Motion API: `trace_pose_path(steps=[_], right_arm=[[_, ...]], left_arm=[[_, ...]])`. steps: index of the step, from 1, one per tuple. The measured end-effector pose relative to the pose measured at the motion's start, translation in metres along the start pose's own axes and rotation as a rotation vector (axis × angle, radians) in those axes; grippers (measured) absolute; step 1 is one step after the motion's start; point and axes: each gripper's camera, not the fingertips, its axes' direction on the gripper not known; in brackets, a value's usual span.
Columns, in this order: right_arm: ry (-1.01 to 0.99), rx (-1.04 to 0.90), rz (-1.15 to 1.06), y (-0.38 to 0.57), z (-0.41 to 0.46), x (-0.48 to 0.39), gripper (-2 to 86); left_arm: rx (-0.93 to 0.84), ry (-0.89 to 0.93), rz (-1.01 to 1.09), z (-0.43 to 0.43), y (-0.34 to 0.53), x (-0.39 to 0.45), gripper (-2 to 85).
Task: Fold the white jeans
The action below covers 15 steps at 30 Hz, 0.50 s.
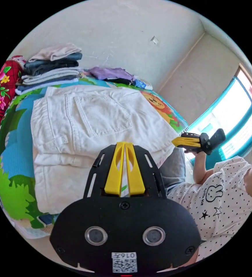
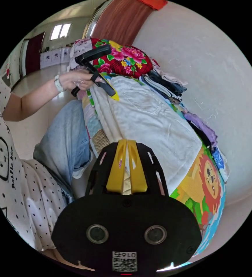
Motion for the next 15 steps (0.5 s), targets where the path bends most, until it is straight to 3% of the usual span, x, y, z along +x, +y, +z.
trace_pose_path(steps=[3, 5, 9, 12, 15], right_arm=[[0.039, 0.094, 0.157, 0.019, -0.022, 0.027, -0.3], [0.073, 0.013, 0.223, 0.033, -0.018, 0.042, -0.4], [0.13, -0.142, 0.218, 0.063, -0.004, 0.046, -0.4], [0.106, -0.121, 0.208, 0.096, -0.016, 0.048, -0.4], [0.034, -0.089, 0.253, 0.123, -0.035, 0.059, -0.4]], left_arm=[[0.064, -0.08, 0.074, 0.003, 0.005, 0.05, -1.0], [0.046, -0.138, 0.083, 0.021, 0.009, 0.071, -1.0], [-0.04, -0.184, 0.048, 0.073, 0.031, 0.096, -0.9], [0.092, -0.177, 0.032, 0.076, 0.054, 0.11, -0.9], [0.077, -0.148, -0.007, 0.077, 0.052, 0.131, -0.8]])
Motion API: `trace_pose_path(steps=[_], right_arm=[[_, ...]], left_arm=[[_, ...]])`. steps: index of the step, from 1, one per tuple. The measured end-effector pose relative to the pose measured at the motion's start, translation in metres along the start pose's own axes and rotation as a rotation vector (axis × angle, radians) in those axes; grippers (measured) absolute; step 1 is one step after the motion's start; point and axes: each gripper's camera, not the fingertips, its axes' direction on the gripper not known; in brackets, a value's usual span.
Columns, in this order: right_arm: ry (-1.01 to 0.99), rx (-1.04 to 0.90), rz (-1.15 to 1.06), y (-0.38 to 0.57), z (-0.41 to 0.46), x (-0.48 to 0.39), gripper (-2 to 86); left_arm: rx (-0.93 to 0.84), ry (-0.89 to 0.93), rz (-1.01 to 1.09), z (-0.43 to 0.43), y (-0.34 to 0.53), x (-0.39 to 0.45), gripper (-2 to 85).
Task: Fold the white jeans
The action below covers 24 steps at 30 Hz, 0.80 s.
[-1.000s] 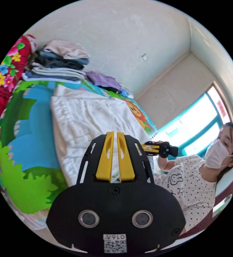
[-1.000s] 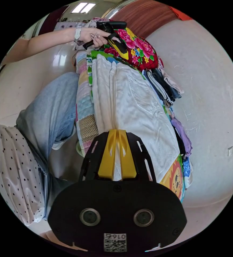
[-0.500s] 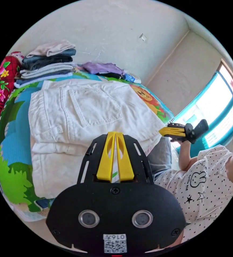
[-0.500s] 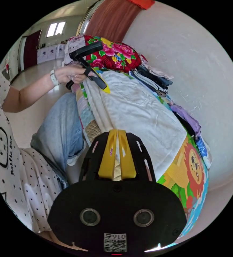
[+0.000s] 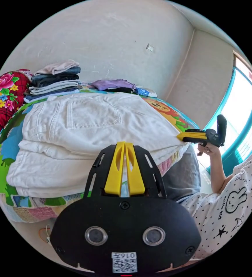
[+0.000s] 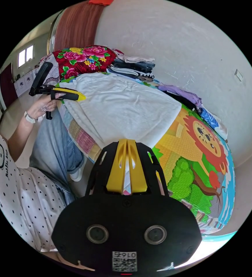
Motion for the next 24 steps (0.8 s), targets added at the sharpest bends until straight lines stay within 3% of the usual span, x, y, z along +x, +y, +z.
trace_pose_path(steps=[3, 7, 9, 11, 15, 22, 24], right_arm=[[0.012, 0.079, 0.015, 0.017, -0.029, 0.012, -0.4], [-0.008, 0.254, 0.215, 0.052, -0.071, 0.057, -0.2], [-0.022, 0.253, 0.273, 0.069, -0.078, 0.075, -0.2], [-0.015, 0.263, 0.347, 0.096, -0.086, 0.092, 0.0], [-0.045, 0.28, 0.405, 0.138, -0.101, 0.111, 0.1], [-0.106, 0.33, 0.501, 0.208, -0.123, 0.15, 0.1], [-0.142, 0.353, 0.507, 0.219, -0.124, 0.158, 0.1]], left_arm=[[0.032, 0.121, 0.161, 0.0, -0.011, 0.055, -0.2], [-0.002, 0.165, 0.364, 0.03, -0.024, 0.149, 4.8], [-0.052, 0.131, 0.472, 0.063, -0.025, 0.216, 14.4], [-0.087, 0.096, 0.575, 0.087, -0.017, 0.26, 15.8], [-0.073, -0.065, 0.713, 0.119, 0.011, 0.326, 14.9], [-0.024, -0.153, 0.72, 0.134, 0.039, 0.368, 14.1], [0.017, -0.257, 0.764, 0.138, 0.052, 0.384, 13.1]])
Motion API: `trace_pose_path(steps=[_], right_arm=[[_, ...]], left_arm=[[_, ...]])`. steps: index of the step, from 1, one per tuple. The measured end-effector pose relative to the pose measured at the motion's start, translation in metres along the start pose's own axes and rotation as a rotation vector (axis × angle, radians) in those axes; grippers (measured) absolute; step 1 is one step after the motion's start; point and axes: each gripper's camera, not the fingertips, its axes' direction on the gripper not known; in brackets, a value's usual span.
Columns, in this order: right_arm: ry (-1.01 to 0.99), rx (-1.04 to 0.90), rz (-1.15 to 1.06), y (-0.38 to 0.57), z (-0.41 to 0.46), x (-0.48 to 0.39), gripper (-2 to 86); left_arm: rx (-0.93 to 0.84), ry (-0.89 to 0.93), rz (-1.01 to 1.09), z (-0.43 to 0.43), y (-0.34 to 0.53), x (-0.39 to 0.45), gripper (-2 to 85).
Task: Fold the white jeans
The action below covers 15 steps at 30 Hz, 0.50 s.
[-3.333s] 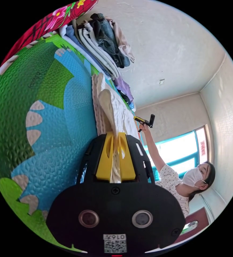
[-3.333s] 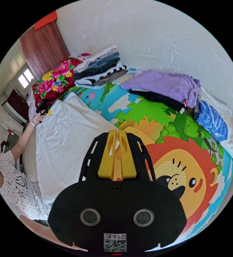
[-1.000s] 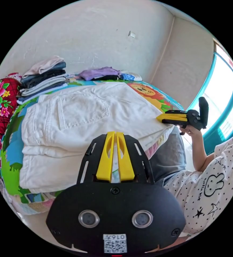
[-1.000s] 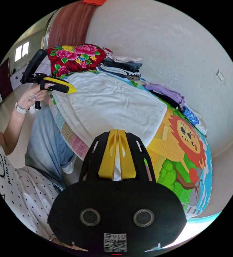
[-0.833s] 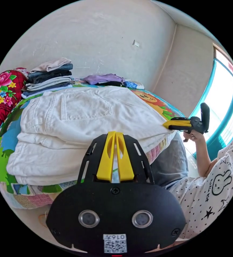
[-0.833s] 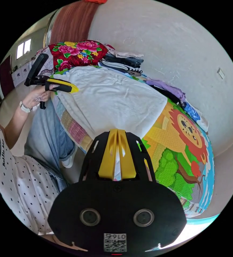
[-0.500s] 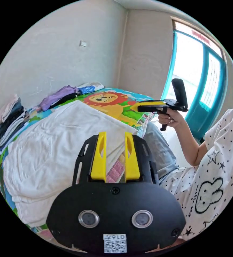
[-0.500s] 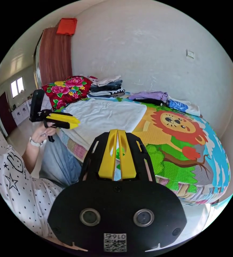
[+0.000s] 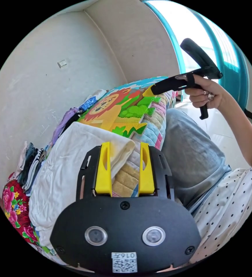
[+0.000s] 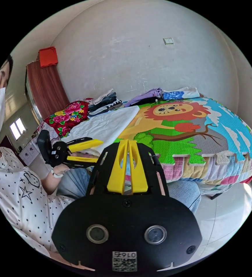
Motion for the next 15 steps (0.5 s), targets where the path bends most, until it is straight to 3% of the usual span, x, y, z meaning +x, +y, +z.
trace_pose_path(steps=[8, 15], right_arm=[[-0.107, 0.009, 0.015, 0.012, -0.01, 0.033, 0.1], [-0.13, 0.005, 0.044, 0.026, -0.022, 0.054, 0.1]], left_arm=[[-0.014, -0.241, 0.122, 0.005, -0.012, 0.062, 11.9], [-0.012, -0.209, 0.117, 0.002, -0.024, 0.068, 10.0]])
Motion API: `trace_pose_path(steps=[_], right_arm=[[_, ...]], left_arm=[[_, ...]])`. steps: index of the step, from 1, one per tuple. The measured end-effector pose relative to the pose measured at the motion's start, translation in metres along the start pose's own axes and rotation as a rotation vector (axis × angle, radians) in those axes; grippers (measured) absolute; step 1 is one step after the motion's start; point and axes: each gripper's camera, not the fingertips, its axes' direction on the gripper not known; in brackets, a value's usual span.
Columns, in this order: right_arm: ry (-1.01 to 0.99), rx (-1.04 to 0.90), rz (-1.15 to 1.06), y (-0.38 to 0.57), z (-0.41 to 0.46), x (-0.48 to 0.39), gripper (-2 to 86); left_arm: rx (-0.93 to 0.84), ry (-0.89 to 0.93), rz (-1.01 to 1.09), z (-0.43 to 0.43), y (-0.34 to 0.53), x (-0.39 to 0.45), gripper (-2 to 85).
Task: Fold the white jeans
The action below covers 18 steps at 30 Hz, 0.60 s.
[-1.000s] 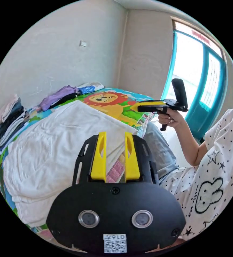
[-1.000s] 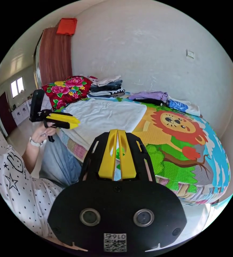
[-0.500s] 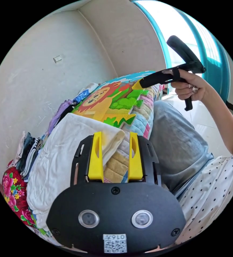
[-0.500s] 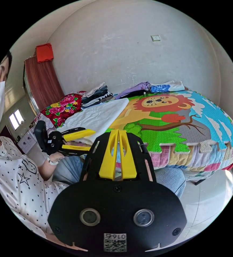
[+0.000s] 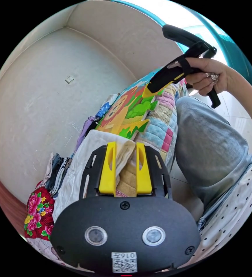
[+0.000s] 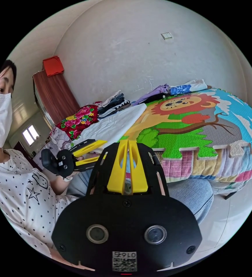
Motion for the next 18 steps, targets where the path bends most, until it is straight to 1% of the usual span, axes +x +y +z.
trace_pose_path(steps=[4, 11, 18], right_arm=[[0.003, -0.011, -0.004, 0.006, -0.007, 0.006, 0.1], [-0.012, -0.022, -0.006, 0.014, -0.009, 0.011, 0.1], [-0.011, -0.027, 0.007, 0.02, -0.011, 0.015, 0.3]], left_arm=[[-0.004, 0.041, -0.018, 0.004, -0.001, -0.005, 9.4], [0.061, 0.204, -0.165, 0.01, 0.012, -0.048, 8.4], [0.062, 0.164, -0.21, 0.02, 0.02, -0.056, 3.8]])
